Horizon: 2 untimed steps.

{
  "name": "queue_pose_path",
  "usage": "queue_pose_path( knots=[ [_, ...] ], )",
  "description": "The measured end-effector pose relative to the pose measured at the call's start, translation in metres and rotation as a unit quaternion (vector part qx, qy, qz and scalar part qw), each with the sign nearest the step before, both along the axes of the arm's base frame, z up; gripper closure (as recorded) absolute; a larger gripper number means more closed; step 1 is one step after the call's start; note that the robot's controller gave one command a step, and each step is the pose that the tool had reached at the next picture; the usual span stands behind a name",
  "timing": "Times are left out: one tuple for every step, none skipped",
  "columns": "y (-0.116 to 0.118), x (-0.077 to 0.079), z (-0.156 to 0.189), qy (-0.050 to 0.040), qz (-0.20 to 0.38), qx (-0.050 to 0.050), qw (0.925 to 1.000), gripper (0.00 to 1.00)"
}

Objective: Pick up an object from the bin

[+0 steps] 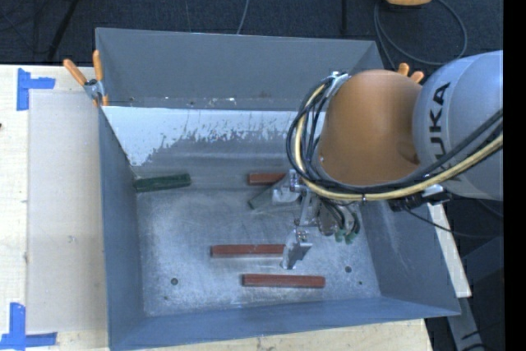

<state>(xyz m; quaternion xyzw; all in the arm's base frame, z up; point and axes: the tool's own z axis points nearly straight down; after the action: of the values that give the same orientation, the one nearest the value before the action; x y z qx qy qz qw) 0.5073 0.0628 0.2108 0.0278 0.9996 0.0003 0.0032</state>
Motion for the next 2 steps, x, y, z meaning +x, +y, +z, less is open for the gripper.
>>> queue_pose_path(
  knots=[
    [0.011, -0.01, -0.037, 0.0043, -0.011, 0.0, 0.9999, 0.0],
    [0.017, 0.014, -0.131, -0.0001, 0.032, 0.001, 0.9995, 1.0]
  ],
)
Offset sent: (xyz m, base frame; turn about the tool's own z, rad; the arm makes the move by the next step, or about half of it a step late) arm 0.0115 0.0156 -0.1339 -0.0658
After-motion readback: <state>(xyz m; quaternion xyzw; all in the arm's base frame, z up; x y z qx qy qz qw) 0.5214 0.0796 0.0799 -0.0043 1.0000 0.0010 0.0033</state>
